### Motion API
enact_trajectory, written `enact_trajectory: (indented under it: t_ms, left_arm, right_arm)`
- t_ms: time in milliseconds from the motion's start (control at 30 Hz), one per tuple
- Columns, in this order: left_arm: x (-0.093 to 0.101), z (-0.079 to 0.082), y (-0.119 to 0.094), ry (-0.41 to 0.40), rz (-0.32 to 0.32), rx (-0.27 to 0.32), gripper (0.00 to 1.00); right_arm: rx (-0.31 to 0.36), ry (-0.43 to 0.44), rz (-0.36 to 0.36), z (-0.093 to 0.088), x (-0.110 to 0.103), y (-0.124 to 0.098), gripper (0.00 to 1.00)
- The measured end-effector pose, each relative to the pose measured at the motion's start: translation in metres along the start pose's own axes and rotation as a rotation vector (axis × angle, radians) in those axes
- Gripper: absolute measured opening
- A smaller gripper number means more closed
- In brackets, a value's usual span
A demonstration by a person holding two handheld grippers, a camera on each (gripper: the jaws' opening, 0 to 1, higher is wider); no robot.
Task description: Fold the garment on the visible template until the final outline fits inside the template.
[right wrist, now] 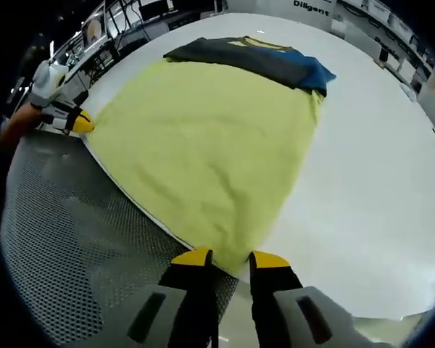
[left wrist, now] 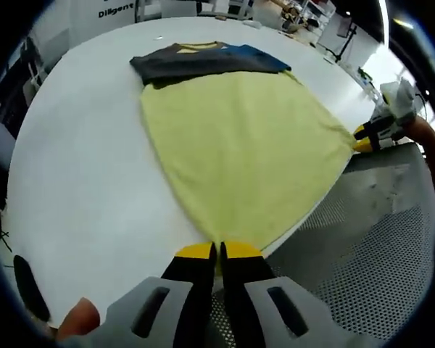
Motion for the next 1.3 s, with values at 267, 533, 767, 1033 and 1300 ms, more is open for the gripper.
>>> enact_trajectory:
  t_ms: [267, 533, 767, 1033, 1300]
  left_arm:
    - [0.000, 0.000, 0.001, 0.001, 0.008, -0.002, 0.00]
    - [-0.001, 0.000, 0.001, -0.005, 0.008, -0.001, 0.00]
    - [-0.001, 0.000, 0.001, -0.001, 0.013, -0.003, 0.00]
    - [-0.001, 0.001, -0.008, -0.016, -0.005, 0.007, 0.00]
    - [-0.003, -0.002, -0.005, 0.002, 0.008, -0.017, 0.00]
  right_arm:
    - [-0.009, 0.018, -0.015, -0.003, 0.006, 0.007, 0.13]
    - [-0.020, -0.018, -0.011, -0.005, 0.004, 0.010, 0.00]
    - [-0.033, -0.017, -0.005, -0.005, 0.003, 0.010, 0.00]
    - [-0.023, 0.008, 0.017, -0.001, 0.002, -0.002, 0.00]
    - [-0.034, 0.001, 0.026, -0.002, -0.001, 0.000, 0.00]
Point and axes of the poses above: the point that each gripper's makers call its tool centre point, and the gripper's own axes: y roughly forward along the fingers, x roughly to its right, z roughly out of its top, the point moved 6 cm from there along -y, roughly backward along the fingers, and after that the axes turned 12 degrees about -y, right-handed, at the moved point
